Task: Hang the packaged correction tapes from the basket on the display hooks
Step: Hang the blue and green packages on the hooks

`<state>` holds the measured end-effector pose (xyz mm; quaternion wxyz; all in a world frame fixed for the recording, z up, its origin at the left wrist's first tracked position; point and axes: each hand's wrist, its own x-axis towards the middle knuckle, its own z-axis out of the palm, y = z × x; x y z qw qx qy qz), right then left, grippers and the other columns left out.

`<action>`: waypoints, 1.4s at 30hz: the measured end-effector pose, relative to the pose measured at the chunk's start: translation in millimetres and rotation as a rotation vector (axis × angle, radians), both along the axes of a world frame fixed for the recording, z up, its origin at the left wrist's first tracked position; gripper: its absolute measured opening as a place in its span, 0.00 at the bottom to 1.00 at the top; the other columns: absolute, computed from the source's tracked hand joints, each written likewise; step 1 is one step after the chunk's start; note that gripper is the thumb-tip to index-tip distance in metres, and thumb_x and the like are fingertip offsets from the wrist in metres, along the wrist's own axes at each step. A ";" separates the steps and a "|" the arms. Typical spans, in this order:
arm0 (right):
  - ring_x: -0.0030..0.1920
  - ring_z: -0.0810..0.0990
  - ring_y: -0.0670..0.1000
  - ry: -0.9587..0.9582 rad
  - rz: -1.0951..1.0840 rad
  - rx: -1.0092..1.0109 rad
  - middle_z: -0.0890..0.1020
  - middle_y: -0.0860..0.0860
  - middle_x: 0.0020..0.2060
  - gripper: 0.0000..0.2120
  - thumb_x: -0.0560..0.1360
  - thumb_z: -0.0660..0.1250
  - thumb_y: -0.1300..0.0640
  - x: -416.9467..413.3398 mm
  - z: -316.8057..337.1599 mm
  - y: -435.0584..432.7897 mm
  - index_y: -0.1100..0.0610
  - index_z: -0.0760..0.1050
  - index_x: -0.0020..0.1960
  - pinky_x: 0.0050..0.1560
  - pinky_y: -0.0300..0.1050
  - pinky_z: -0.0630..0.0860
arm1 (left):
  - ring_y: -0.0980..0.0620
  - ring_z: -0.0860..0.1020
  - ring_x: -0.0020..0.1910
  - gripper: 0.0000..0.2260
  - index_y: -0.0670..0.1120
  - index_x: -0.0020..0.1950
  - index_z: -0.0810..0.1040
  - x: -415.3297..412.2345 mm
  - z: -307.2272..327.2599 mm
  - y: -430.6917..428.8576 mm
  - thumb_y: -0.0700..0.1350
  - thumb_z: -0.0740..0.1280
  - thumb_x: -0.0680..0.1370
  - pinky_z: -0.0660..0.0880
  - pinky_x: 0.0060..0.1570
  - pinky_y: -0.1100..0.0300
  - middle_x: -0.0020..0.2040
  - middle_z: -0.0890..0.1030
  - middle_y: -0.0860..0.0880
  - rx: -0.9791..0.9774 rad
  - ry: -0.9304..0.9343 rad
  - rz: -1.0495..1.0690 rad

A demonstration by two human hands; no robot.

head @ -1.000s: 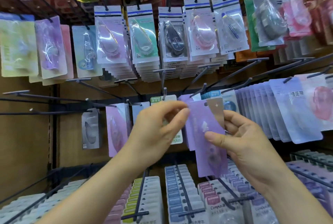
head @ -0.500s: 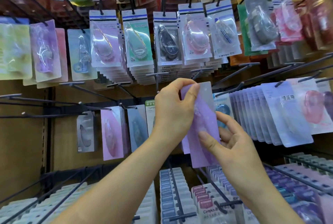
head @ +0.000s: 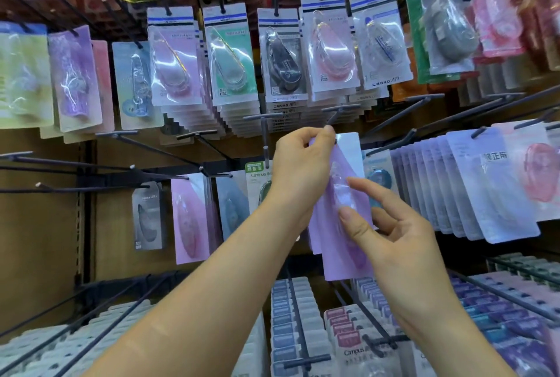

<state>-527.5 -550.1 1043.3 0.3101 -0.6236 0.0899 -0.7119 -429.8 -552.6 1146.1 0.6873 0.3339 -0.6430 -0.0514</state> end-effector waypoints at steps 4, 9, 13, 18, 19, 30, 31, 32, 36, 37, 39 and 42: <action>0.50 0.85 0.46 -0.009 -0.002 0.064 0.87 0.46 0.48 0.12 0.73 0.71 0.54 -0.4 -0.9 -3.1 0.44 0.80 0.56 0.50 0.42 0.80 | 0.54 0.72 0.37 0.11 0.52 0.42 0.78 2.0 -2.3 -0.6 0.46 0.61 0.83 0.69 0.39 0.59 0.37 0.76 0.52 0.090 0.003 -0.012; 0.46 0.85 0.43 0.054 -0.022 0.170 0.87 0.44 0.44 0.10 0.76 0.70 0.54 -7.1 -1.4 -12.0 0.44 0.80 0.56 0.41 0.35 0.79 | 0.43 0.82 0.50 0.08 0.54 0.61 0.72 20.3 -25.2 -4.1 0.45 0.62 0.82 0.81 0.50 0.44 0.50 0.82 0.44 0.259 -0.024 -0.048; 0.41 0.84 0.43 0.345 -0.055 0.194 0.86 0.47 0.39 0.17 0.75 0.73 0.56 -15.9 2.9 -18.0 0.39 0.77 0.59 0.44 0.41 0.81 | 0.44 0.83 0.48 0.03 0.51 0.54 0.76 29.5 -23.5 -14.0 0.48 0.65 0.81 0.81 0.50 0.43 0.47 0.84 0.44 0.178 -0.087 0.103; 0.30 0.78 0.38 0.482 -0.331 0.119 0.80 0.47 0.31 0.20 0.74 0.73 0.58 -13.0 9.9 -35.3 0.41 0.74 0.61 0.29 0.27 0.70 | 0.48 0.80 0.48 0.05 0.53 0.48 0.76 31.5 -22.4 -28.2 0.49 0.62 0.82 0.79 0.51 0.47 0.47 0.81 0.49 0.178 -0.224 0.319; 0.28 0.76 0.37 0.516 -0.366 0.101 0.77 0.46 0.30 0.19 0.75 0.73 0.58 -11.7 12.3 -38.6 0.41 0.73 0.61 0.27 0.27 0.68 | 0.48 0.80 0.47 0.05 0.53 0.47 0.74 32.8 -20.9 -31.5 0.48 0.62 0.82 0.80 0.51 0.47 0.46 0.81 0.49 0.184 -0.235 0.347; 0.47 0.79 0.50 0.972 -0.553 0.075 0.77 0.48 0.45 0.29 0.77 0.68 0.53 -5.0 31.3 -65.9 0.42 0.57 0.72 0.46 0.45 0.76 | 0.47 0.76 0.46 0.09 0.45 0.57 0.77 28.3 -10.2 -45.8 0.48 0.62 0.82 0.70 0.41 0.55 0.50 0.80 0.46 0.206 -0.523 0.871; 0.50 0.79 0.52 0.989 -0.559 0.073 0.77 0.49 0.46 0.29 0.77 0.68 0.52 -4.5 31.0 -66.8 0.43 0.57 0.73 0.50 0.47 0.77 | 0.46 0.77 0.48 0.09 0.45 0.57 0.77 27.5 -9.8 -44.3 0.47 0.63 0.82 0.70 0.41 0.55 0.50 0.81 0.45 0.217 -0.532 0.873; 0.51 0.79 0.52 0.999 -0.559 0.081 0.78 0.50 0.49 0.30 0.77 0.68 0.52 -4.7 31.0 -66.7 0.44 0.57 0.73 0.53 0.49 0.77 | 0.45 0.79 0.49 0.07 0.45 0.57 0.78 26.4 -10.2 -40.9 0.45 0.64 0.81 0.72 0.42 0.54 0.50 0.81 0.45 0.219 -0.535 0.871; 0.51 0.79 0.50 1.008 -0.697 0.061 0.81 0.47 0.50 0.23 0.77 0.67 0.48 -18.1 28.8 -56.5 0.44 0.65 0.70 0.53 0.50 0.78 | 0.45 0.81 0.45 0.09 0.48 0.57 0.76 29.1 -29.3 -11.3 0.39 0.62 0.79 0.79 0.47 0.49 0.46 0.81 0.48 0.106 -0.501 0.690; 0.50 0.80 0.51 0.983 -0.751 0.033 0.82 0.47 0.47 0.18 0.77 0.66 0.48 -23.3 26.7 -51.1 0.44 0.70 0.66 0.53 0.51 0.78 | 0.46 0.81 0.44 0.11 0.49 0.60 0.76 32.3 -36.0 -0.8 0.39 0.61 0.80 0.79 0.48 0.47 0.47 0.82 0.49 0.071 -0.496 0.643; 0.45 0.79 0.51 0.885 -0.782 -0.039 0.81 0.45 0.39 0.09 0.76 0.66 0.50 -32.4 19.7 -37.8 0.45 0.77 0.57 0.49 0.50 0.77 | 0.47 0.82 0.43 0.14 0.50 0.64 0.77 43.2 -49.9 19.9 0.40 0.62 0.80 0.79 0.48 0.47 0.50 0.84 0.51 0.022 -0.506 0.620; 0.38 0.78 0.49 0.730 -0.734 -0.166 0.81 0.43 0.31 0.05 0.74 0.66 0.54 -37.5 6.1 -12.3 0.44 0.78 0.45 0.45 0.49 0.75 | 0.59 0.79 0.37 0.10 0.54 0.53 0.83 66.1 -75.8 54.3 0.43 0.64 0.79 0.77 0.42 0.61 0.39 0.81 0.60 -0.003 -0.541 0.656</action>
